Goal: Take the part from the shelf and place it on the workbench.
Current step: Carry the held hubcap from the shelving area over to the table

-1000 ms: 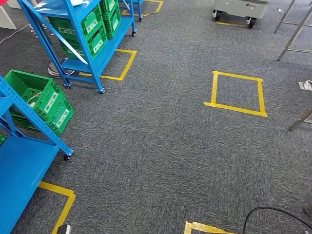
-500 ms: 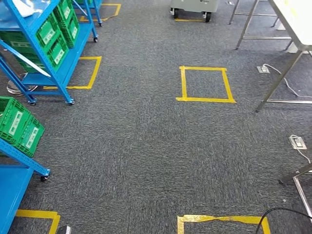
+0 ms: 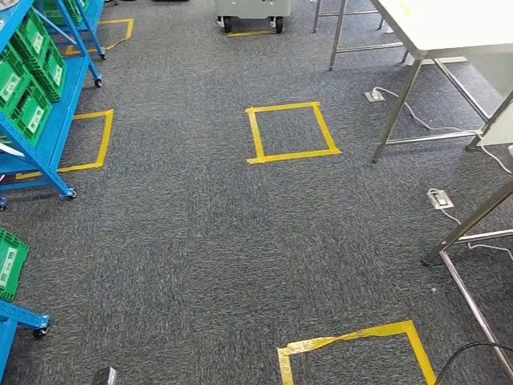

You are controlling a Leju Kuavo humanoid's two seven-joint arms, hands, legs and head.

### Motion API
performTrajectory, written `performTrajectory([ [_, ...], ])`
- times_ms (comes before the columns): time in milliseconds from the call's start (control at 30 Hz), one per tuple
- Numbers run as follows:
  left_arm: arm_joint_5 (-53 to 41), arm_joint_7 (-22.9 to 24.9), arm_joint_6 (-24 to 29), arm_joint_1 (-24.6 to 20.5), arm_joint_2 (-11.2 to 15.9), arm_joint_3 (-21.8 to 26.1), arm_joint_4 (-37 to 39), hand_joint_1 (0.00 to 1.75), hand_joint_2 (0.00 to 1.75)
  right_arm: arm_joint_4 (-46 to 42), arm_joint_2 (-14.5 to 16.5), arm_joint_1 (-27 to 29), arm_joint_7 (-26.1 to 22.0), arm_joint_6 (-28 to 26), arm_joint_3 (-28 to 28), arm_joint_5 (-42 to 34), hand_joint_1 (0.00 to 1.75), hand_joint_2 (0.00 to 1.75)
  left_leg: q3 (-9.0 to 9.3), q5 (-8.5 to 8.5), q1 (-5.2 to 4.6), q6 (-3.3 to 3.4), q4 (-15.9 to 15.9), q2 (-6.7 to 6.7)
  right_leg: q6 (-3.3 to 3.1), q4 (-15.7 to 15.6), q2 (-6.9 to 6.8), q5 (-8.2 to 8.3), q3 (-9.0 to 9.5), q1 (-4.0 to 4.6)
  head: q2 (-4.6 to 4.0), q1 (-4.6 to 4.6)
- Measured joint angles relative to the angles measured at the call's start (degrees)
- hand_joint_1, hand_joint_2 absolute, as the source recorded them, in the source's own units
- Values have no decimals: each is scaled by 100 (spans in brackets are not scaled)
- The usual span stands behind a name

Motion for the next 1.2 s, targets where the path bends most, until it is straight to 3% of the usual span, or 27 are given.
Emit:
performTrajectory([
  [33,0,-2,-4,-11,-3,-1,0,0,175,-24,2,-7,1,-18,-11,76,175,175,8,-16,11,-37,10,-16,-38,-5,68,10,-14,-3,0,1],
  [67,-1,-4,-10,-17,-5,-1,0,0,175,-57,4,-36,2,-48,-33,230,175,175,-16,-81,22,-70,78,-124,-76,-13,136,23,-23,-12,0,-4],
  [133,-8,-9,-26,-14,-6,-1,0,0,175,-159,-1,-151,5,-328,-89,1010,175,175,-239,-388,41,-111,569,-482,-132,-29,269,51,-32,-37,0,-25],
  [200,13,-34,-33,9,-10,1,0,0,175,-309,-83,-183,10,-1125,-63,2572,175,175,-652,-744,42,-105,1372,-683,-155,-28,404,61,-52,-32,0,-40],
  [233,37,-52,-33,25,-12,3,0,0,175,-390,-149,-155,10,-1558,-20,3434,175,175,-805,-802,42,-94,1637,-705,-159,-27,479,65,-59,-26,0,-45],
  [267,64,-70,-31,40,-14,7,0,0,175,-477,-219,-121,5,-1896,28,4254,175,175,-860,-735,41,-77,1697,-714,-160,-26,560,69,-63,-20,0,-45],
  [333,101,-89,-16,62,-13,20,0,0,175,-654,-327,-98,-9,-2147,96,5605,175,175,-645,-323,42,-30,1182,-795,-146,-25,753,84,-65,-22,0,-48],
  [367,110,-103,-9,63,-11,26,0,0,175,-751,-376,-89,-14,-2172,129,6325,175,175,-462,-121,47,-6,772,-955,-127,-19,855,94,-70,-25,0,-49],
  [400,115,-129,-13,60,-11,30,0,0,175,-847,-428,-68,-15,-2187,167,7082,175,175,-308,14,55,9,423,-1100,-103,-8,953,102,-86,-26,0,-46],
  [467,118,-210,-50,50,-14,34,0,0,175,-1049,-539,52,-20,-2199,253,8478,175,175,-170,80,53,35,91,-1275,-40,-9,1111,125,-130,-40,0,-45],
  [533,108,-265,-85,46,-17,33,0,0,175,-1264,-621,257,-34,-2203,339,9266,175,175,-163,105,44,90,57,-1154,22,-35,1179,154,-183,-65,0,-47],
  [600,100,-280,-92,55,-8,33,0,0,175,-1449,-664,398,-38,-2206,403,9545,175,175,-162,141,52,165,28,-1009,57,170,859,12,-301,-51,0,-28],
  [667,101,-286,-93,83,2,34,0,0,175,-1575,-696,457,-36,-2206,467,9622,175,175,-162,147,50,210,16,-845,86,833,430,-387,-586,-25,0,-8],
  [733,100,-288,-93,104,2,35,0,0,175,-1646,-713,518,-45,-2206,527,9651,175,175,-163,135,46,218,19,-681,123,1537,321,-703,-884,-25,0,-7],
  [767,99,-289,-93,105,0,35,0,0,175,-1668,-719,554,-52,-2206,548,9662,175,175,-159,127,46,215,20,-604,132,1640,310,-710,-908,-25,0,-6],
  [800,99,-289,-93,103,-2,35,0,0,175,-1687,-725,583,-54,-2205,565,9668,175,175,-148,115,46,208,21,-529,133,1495,292,-607,-807,-23,0,-4],
  [833,98,-289,-93,100,-4,35,0,0,175,-1702,-732,605,-53,-2205,577,9672,175,175,-127,98,46,197,21,-456,125,1137,238,-429,-595,-17,0,-5],
  [900,98,-289,-90,99,-7,35,0,0,175,-1715,-747,631,-45,-2204,586,9669,175,175,-71,49,27,154,27,-324,76,310,-1,-126,-123,14,0,-6],
  [933,98,-289,-86,98,-7,35,0,0,175,-1719,-755,638,-42,-2204,587,9666,175,175,-47,28,14,128,30,-266,41,74,-79,-54,12,32,0,-9],
  [967,95,-290,-81,96,-7,35,0,0,175,-1721,-767,657,-38,-2204,587,9645,175,175,-30,12,2,100,32,-207,5,-19,-101,-37,59,48,0,-12],
  [1033,78,-293,-75,84,-11,35,0,0,175,-1721,-794,762,-16,-2205,565,9590,175,175,-6,-13,1,40,23,-87,-66,-25,50,-19,41,54,0,-14],
  [1067,67,-294,-75,76,-12,35,0,0,175,-1705,-806,822,-7,-2205,542,9607,175,175,-3,-48,10,6,45,-108,-99,-48,121,-6,42,43,0,-16],
  [1133,45,-304,-75,65,-11,38,0,0,175,-1583,-811,883,-2,-2205,501,9754,175,175,-133,-269,27,-48,360,-354,-157,-101,253,29,62,2,0,-39],
  [1200,24,-319,-76,69,-11,53,0,0,175,-1342,-807,931,11,-2108,465,9840,175,175,-502,-627,39,-71,1105,-632,-177,-109,386,39,54,-17,0,-73],
])
